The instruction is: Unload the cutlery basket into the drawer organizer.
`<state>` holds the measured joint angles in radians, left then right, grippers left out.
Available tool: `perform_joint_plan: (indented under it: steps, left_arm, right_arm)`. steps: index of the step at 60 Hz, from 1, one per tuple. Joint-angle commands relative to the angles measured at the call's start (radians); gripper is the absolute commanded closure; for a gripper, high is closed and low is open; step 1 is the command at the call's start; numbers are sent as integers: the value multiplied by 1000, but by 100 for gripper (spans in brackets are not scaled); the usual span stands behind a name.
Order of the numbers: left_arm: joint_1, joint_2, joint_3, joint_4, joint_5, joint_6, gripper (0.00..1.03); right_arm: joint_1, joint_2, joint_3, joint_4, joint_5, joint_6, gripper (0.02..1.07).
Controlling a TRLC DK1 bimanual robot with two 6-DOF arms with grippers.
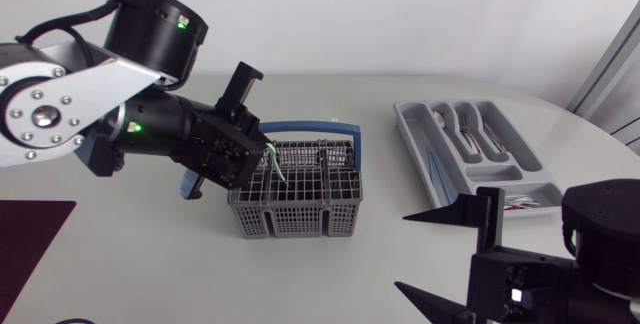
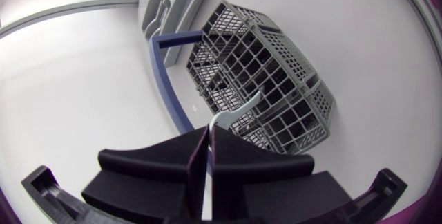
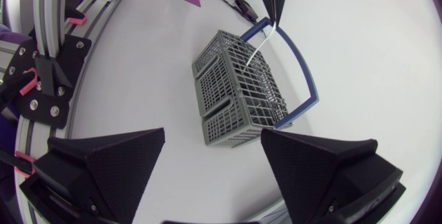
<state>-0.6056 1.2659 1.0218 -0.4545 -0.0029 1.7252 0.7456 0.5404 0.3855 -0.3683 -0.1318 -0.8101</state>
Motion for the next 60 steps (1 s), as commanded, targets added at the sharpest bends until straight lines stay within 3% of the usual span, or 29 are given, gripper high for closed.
perform_joint_plan:
  steps: [1,14,41,48,60]
  left_arm:
    - [-8,-43,-48,16,-6,4,100]
    - [-19,-97,-68,56,-23,-16,100]
    - [-11,-223,-83,79,-48,-124,100]
    - [-62,-266,-71,71,-68,-266,100]
    - [-158,-217,-17,-12,-72,-655,100]
  right_arm:
    - [23,4,27,8,17,35,7]
    - [95,6,41,9,87,66,7]
    - [101,58,84,63,143,127,7]
    - [101,86,96,108,184,155,7]
    - [104,130,98,200,276,195,7]
